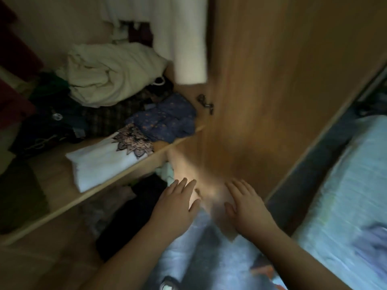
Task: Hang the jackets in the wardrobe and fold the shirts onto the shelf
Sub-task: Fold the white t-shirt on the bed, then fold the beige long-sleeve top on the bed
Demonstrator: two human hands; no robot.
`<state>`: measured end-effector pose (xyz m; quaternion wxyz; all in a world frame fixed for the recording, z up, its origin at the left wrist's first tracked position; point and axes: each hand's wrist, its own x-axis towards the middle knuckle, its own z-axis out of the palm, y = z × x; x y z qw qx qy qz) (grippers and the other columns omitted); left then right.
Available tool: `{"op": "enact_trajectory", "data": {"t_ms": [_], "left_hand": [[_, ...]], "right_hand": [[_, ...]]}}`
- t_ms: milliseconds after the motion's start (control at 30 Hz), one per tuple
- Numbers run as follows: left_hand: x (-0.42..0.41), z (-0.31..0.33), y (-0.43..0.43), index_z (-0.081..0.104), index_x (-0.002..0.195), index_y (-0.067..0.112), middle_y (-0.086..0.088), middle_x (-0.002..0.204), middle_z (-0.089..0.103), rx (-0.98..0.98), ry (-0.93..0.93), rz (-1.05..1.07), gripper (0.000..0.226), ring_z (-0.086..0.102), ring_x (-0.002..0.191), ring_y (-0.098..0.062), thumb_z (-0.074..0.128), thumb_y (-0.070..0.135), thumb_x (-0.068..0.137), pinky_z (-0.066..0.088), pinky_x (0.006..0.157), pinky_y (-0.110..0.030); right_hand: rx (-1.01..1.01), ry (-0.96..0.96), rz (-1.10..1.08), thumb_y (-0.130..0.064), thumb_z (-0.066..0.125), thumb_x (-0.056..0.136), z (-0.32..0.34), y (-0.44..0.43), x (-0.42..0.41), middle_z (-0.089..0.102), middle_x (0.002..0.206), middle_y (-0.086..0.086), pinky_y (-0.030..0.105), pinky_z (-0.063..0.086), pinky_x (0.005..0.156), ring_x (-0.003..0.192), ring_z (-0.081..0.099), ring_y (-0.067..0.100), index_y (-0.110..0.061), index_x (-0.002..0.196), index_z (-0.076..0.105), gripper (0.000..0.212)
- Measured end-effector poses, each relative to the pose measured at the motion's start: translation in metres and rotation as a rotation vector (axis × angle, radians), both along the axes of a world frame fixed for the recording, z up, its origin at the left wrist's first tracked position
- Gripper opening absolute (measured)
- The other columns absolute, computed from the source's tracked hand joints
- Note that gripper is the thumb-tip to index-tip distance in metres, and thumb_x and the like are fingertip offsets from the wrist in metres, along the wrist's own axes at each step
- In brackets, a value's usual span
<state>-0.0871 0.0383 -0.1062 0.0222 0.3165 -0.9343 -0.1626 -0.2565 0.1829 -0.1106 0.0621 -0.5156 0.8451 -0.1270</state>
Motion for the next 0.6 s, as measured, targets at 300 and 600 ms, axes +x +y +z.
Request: {"op": "enact_trajectory", "data": {"t_ms": [300,600], "left_hand": [[-0.125,-0.009,0.263,0.036,0.150,0.020,-0.007,0.152,0.042,0.052,0.045,-0.454,0.074,0.037,0.141,-0.028,0.020,0.057,0.088,0.026,0.118,-0.037],[-0.221,-0.009,0.487,0.055,0.137,0.011,-0.012,0.135,0.060,0.023,0.097,-0.929,0.067,0.057,0.123,-0.032,0.037,0.052,0.087,0.046,0.105,-0.044]], "right_hand": [[-0.032,0.016,-0.429,-0.040,0.041,0.084,-0.002,0.308,-0.039,0.052,0.144,0.009,0.040,0.035,0.115,0.134,0.045,0.031,-0.015,0.142,0.049,0.064],[-0.092,0.011,-0.942,-0.035,0.052,0.084,0.002,0.543,-0.022,0.053,0.140,0.010,0.043,0.041,0.107,0.130,0.048,0.032,-0.012,0.140,0.049,0.060]]}}
